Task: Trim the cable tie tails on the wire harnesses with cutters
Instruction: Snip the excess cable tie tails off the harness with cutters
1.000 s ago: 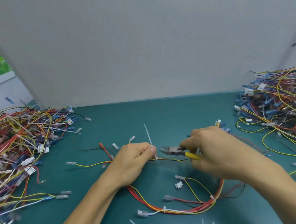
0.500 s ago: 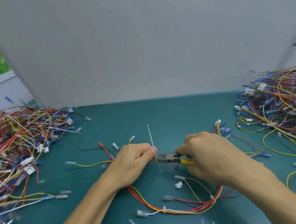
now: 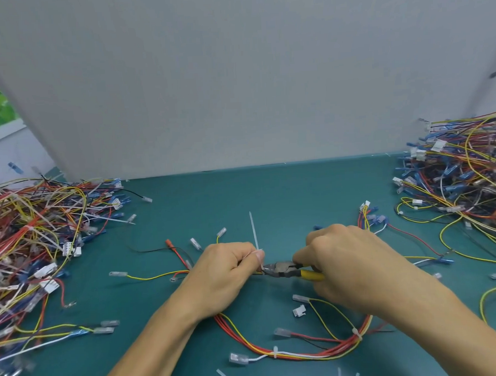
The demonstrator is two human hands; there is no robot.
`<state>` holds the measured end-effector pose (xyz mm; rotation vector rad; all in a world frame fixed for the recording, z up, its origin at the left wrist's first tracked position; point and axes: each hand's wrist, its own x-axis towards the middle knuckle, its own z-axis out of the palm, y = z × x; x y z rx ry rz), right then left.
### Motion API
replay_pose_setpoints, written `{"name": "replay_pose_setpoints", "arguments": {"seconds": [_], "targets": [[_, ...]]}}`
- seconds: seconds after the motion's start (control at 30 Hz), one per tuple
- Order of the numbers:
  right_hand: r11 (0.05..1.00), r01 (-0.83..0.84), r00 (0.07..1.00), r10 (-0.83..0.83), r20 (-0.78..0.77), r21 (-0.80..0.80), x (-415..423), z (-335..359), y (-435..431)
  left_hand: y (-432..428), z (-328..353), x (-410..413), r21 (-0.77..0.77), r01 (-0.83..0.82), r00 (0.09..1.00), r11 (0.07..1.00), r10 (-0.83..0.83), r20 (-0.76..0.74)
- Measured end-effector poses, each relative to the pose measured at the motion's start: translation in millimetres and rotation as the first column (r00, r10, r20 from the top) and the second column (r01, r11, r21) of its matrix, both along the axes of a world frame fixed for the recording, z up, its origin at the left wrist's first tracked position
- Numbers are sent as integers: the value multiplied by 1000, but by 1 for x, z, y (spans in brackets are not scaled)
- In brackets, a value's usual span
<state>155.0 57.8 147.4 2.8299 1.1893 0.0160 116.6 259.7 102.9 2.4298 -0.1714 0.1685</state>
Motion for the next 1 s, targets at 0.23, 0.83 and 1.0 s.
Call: {"name": "replay_pose_setpoints", "arguments": {"seconds": [0.23,0.83,1.0], "targets": [[999,-15,996,19,82,-49,-5,-3,5,0,-1,0,28,-1,999,1000,0,41],[1000,-8,1000,9,-6,22,-7,-16,7,1,0,-1,-16,-53,999,998,54,9],[977,62,998,-54,-43,203,5,0,-4,5,13,-5,-108,-137,989,985,141,31]]}}
